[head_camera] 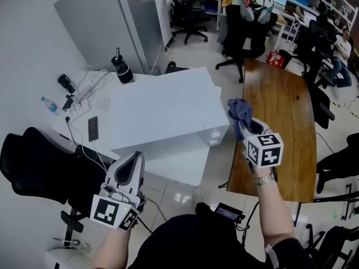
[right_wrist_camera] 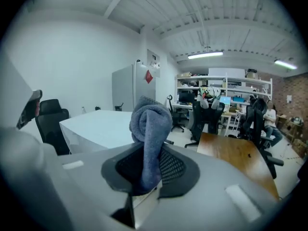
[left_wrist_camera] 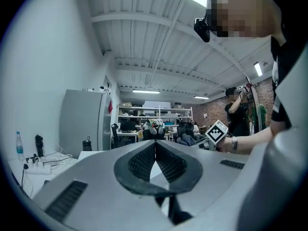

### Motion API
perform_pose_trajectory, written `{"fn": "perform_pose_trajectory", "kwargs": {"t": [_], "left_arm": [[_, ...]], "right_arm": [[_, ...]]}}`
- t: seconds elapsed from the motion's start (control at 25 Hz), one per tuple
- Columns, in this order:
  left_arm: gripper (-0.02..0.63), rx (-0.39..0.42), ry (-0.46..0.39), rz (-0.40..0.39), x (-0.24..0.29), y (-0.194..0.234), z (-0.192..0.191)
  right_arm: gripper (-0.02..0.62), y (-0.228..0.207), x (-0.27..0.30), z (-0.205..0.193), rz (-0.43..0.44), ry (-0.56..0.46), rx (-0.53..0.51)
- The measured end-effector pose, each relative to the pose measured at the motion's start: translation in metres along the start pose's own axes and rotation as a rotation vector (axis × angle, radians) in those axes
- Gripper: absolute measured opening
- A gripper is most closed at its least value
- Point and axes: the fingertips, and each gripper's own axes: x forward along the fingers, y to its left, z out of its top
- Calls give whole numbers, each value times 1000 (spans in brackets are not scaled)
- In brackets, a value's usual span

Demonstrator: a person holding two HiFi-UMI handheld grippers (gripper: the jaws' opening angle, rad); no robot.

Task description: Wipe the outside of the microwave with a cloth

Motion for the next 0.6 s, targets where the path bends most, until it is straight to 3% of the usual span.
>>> {"fn": "perform_pose_trajectory", "kwargs": {"t": [0.24,0.6], "left_arm": [[5,-6,-17,-14,-40,-7,-1],[5,-13,-28,11,-93,-9,-6]], "right_arm": [[74,55,-60,21,32,-92,-37],[74,155,-105,28,162,-202,-116]]}}
